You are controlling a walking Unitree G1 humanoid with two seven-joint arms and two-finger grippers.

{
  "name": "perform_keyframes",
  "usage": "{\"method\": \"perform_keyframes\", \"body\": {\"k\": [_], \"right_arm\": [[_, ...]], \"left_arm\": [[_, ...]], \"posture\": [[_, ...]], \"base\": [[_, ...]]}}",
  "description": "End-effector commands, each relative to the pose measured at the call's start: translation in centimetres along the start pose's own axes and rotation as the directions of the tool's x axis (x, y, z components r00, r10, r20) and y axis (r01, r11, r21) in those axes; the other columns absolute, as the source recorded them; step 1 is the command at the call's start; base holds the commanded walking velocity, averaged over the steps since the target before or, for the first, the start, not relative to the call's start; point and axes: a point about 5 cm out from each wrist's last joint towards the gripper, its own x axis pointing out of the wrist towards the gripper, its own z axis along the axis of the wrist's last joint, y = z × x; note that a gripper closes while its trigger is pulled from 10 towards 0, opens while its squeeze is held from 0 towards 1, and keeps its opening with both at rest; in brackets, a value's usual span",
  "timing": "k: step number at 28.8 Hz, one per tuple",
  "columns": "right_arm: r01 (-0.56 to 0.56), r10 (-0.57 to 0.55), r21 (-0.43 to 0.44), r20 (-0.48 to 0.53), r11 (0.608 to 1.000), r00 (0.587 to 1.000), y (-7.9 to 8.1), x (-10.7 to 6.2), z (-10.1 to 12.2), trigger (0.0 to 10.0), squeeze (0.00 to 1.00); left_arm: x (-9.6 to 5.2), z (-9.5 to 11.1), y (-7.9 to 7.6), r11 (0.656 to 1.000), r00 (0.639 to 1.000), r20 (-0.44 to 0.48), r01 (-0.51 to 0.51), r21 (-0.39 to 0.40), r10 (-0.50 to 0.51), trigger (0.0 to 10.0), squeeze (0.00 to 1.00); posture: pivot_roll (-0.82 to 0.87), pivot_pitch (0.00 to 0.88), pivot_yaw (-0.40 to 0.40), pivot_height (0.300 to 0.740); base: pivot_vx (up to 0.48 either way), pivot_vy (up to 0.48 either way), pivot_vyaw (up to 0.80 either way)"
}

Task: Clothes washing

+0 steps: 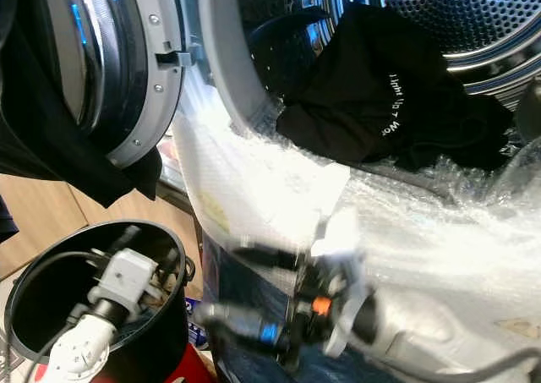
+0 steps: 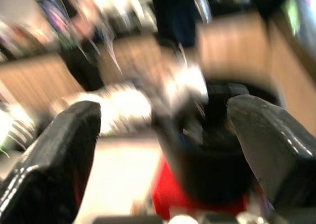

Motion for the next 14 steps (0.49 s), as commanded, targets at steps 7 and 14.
{"method": "perform_keyframes", "body": {"k": [7, 14], "right_arm": [[0.332, -0.310, 0.170, -0.145, 0.928, 0.940, -4.8, -1.5, -8.2, 10.0, 0.00], [0.570, -0.518, 0.196, -0.261, 0.798, 0.814, -7.7, -2.6, -13.7, 10.0, 0.00]], "left_arm": [[0.1, -1.4, -3.1, 0.935, 0.927, -0.119, 0.354, -0.034, -0.355, 10.0, 0.00], [1.7, -1.7, -2.0, 0.903, 0.887, -0.176, 0.427, -0.037, -0.427, 10.0, 0.00]], "posture": [[-0.04, 0.000, -0.028, 0.740], [-0.03, 0.000, -0.031, 0.740]], "base": [[0.000, 0.000, 0.00], [0.000, 0.000, 0.00]]}}
